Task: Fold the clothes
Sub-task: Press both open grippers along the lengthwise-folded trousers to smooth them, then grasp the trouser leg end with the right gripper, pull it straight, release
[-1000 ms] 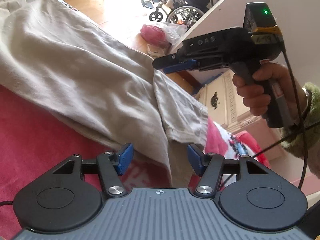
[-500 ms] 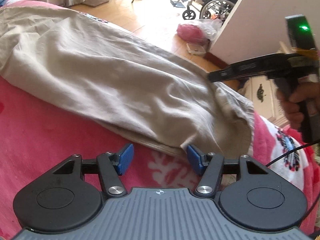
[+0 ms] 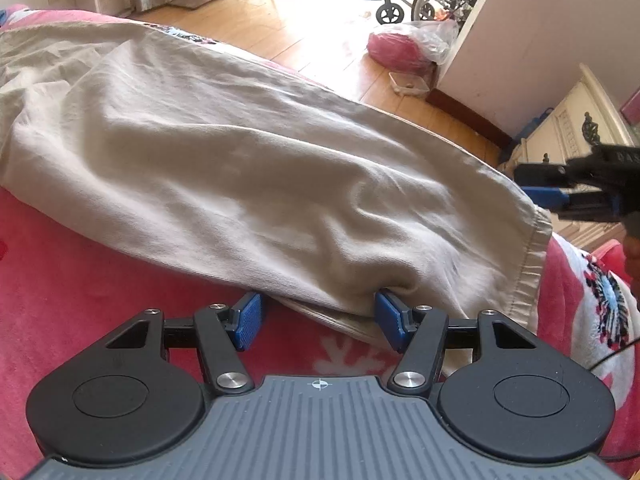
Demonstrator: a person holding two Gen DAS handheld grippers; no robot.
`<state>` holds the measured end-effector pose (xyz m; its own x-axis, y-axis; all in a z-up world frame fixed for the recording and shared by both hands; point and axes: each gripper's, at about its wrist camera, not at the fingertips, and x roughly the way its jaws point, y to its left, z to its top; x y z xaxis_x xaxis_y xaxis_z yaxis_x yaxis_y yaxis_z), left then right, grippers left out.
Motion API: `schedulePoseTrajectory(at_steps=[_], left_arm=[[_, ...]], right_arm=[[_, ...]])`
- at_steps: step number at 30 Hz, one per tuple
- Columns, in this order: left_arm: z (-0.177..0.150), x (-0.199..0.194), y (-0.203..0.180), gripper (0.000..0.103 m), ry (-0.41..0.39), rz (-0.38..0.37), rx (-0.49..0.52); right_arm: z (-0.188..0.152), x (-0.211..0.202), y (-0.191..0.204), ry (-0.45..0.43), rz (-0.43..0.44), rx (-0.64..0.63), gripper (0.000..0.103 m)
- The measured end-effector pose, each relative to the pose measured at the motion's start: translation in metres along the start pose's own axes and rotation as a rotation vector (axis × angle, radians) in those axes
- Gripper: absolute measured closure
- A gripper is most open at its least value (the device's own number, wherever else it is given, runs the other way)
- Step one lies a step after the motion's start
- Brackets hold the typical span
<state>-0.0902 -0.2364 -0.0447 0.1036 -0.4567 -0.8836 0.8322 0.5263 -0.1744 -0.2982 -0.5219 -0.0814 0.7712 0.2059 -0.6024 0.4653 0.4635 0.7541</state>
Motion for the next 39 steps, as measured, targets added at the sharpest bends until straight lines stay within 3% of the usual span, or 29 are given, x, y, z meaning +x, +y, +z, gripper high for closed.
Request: schedulePoseTrajectory(at_steps=[7,10,13,14,15,16,21,32,39], left_arm=[[-0.001,-0.002,-0.002,0.043,0.016,0.014,-0.02],[-0.002,-0.003,-0.002,0.043,0.021,0.018,-0.021],[-0.001,-0.005,-0.002,0.043,0.024,0.02,-0.022],[-0.001,-0.006,-0.002,0.043,0.024,0.019,-0.024],[-0.001,-0.007,-0.002,0.043,0.024,0.016,-0.026],[0.0,-0.008,-0.002,0.043,0.023,0.013,-0.029],[0.001,-0.012,0.002,0.043,0.019,0.001,-0.047],[-0.007,-0.016,0.012,0.043,0.028,0.0,-0.076],[-0.01,-0.014,0.014,0.043,0.051,-0.007,-0.091]], right_arm=[[-0.023,-0.002,-0.007,0.024,0.038,0.002,0.058],[-0.032,0.003,-0.003,0.024,0.017,-0.025,0.058],[-0.038,0.009,0.009,-0.007,-0.034,-0.075,0.066],[-0.04,0.009,0.013,-0.018,-0.051,-0.096,0.076],[-0.041,0.007,0.015,-0.028,-0.072,-0.107,0.096],[-0.042,0.006,0.018,-0.037,-0.094,-0.117,0.098],[-0.031,-0.014,0.014,-0.102,-0.107,-0.059,0.099],[-0.017,-0.01,-0.018,-0.067,-0.157,0.038,0.101],[-0.02,-0.014,-0.016,-0.061,-0.132,0.035,0.098]])
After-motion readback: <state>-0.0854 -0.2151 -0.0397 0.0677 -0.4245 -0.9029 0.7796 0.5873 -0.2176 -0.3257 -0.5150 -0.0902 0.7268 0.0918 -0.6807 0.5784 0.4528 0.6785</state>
